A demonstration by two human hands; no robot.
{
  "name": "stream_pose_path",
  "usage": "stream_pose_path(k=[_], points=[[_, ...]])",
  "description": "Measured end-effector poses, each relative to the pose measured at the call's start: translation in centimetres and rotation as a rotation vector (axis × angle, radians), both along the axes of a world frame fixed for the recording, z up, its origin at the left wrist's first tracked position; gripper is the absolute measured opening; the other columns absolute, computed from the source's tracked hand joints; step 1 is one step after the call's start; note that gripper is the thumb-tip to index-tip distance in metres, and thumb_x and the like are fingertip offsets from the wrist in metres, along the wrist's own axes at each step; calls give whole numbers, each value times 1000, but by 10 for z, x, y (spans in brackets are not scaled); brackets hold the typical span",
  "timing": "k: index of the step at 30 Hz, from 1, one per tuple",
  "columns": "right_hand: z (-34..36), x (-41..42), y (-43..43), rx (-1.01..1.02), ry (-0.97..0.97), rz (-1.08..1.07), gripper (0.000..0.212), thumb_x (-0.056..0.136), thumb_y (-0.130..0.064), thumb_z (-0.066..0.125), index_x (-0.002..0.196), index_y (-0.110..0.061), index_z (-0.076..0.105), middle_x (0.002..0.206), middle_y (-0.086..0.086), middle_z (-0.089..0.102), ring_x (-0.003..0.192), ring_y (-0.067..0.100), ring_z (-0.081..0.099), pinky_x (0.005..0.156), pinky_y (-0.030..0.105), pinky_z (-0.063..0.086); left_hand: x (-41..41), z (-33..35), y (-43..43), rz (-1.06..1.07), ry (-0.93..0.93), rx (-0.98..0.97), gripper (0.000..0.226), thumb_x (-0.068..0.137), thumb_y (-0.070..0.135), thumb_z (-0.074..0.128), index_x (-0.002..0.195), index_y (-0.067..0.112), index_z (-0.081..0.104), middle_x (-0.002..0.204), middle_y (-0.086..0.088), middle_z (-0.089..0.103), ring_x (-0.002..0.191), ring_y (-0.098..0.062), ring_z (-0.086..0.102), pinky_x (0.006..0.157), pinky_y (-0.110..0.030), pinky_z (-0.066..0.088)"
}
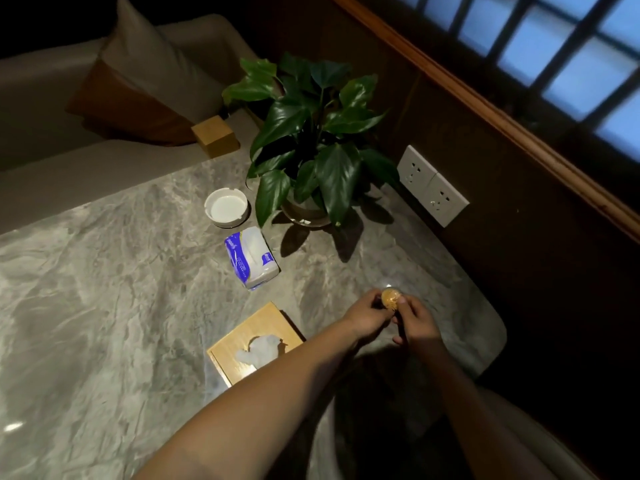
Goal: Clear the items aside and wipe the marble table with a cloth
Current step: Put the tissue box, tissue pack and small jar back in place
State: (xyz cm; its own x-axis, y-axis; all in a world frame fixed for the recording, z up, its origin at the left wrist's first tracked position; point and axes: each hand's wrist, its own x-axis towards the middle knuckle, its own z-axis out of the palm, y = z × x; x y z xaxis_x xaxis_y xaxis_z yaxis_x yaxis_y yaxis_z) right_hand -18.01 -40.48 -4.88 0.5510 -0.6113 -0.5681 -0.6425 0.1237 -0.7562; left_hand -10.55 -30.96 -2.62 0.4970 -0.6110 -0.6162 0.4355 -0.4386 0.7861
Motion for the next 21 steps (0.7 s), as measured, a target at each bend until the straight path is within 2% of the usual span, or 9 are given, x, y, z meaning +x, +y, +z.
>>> stream_pose_path(k=[3,5,6,8,10,13,16,18,21], points=[[2,-1,-5,6,18,20,30,101,-35,42,122,-19,56,117,11,60,101,21,57,68,34,51,-1,-2,-7,-7,0,34,47,91,-4,51,136,-1,39,126,-23,55,102,-22,55,75,-19,47],[11,-2,-2,-8,-13,1,30,102,-35,40,121,-20,57,124,10,58,104,18,54,82,38,50,-1,2,-6,-7,44,74,61,92,5,55,145,2,25,137,-21,48,116,-26,54,86,-25,47],[16,-4,-1,-91,-37,-20,31,102,-33,39,123,-18,57,130,10,56,108,16,51,92,35,45,1,6,-4,-24,41,108,68,92,13,56,147,5,18,141,-18,45,123,-28,51,95,-29,45],[30,-10,2,-347,-96,-50,37,103,-26,40,134,-10,52,136,7,50,118,13,45,98,24,31,9,17,6,-52,-13,171,74,92,27,57,150,8,14,146,-12,41,130,-27,45,106,-31,37],[44,-15,10,-454,-214,-50,33,102,-20,42,132,-13,54,126,-2,50,115,8,45,91,18,33,23,31,22,-85,-88,194,69,94,29,54,150,9,19,145,-10,42,129,-25,45,98,-23,34],[48,-14,31,-279,-279,113,19,100,-20,47,108,-25,63,108,-3,63,97,13,58,77,17,42,52,54,57,-113,-231,198,58,97,22,50,147,6,28,132,-10,51,119,-23,51,83,-12,36],[45,-12,59,112,-162,224,15,98,-33,49,104,-30,61,107,6,60,92,16,59,72,30,50,72,65,103,-80,-309,239,47,97,23,49,141,6,41,134,-8,52,122,-20,49,87,-11,37],[44,-15,81,342,-25,257,28,96,-46,48,118,-29,53,118,3,55,105,17,59,76,35,57,79,65,136,-83,-313,269,33,98,25,48,128,11,52,119,-2,56,115,-17,47,81,-10,37],[42,-19,110,545,110,366,58,87,-61,53,130,-22,48,130,6,53,109,21,63,80,39,59,82,57,187,-155,-220,363,29,95,38,50,112,16,58,114,2,60,106,-16,56,89,-23,43]])
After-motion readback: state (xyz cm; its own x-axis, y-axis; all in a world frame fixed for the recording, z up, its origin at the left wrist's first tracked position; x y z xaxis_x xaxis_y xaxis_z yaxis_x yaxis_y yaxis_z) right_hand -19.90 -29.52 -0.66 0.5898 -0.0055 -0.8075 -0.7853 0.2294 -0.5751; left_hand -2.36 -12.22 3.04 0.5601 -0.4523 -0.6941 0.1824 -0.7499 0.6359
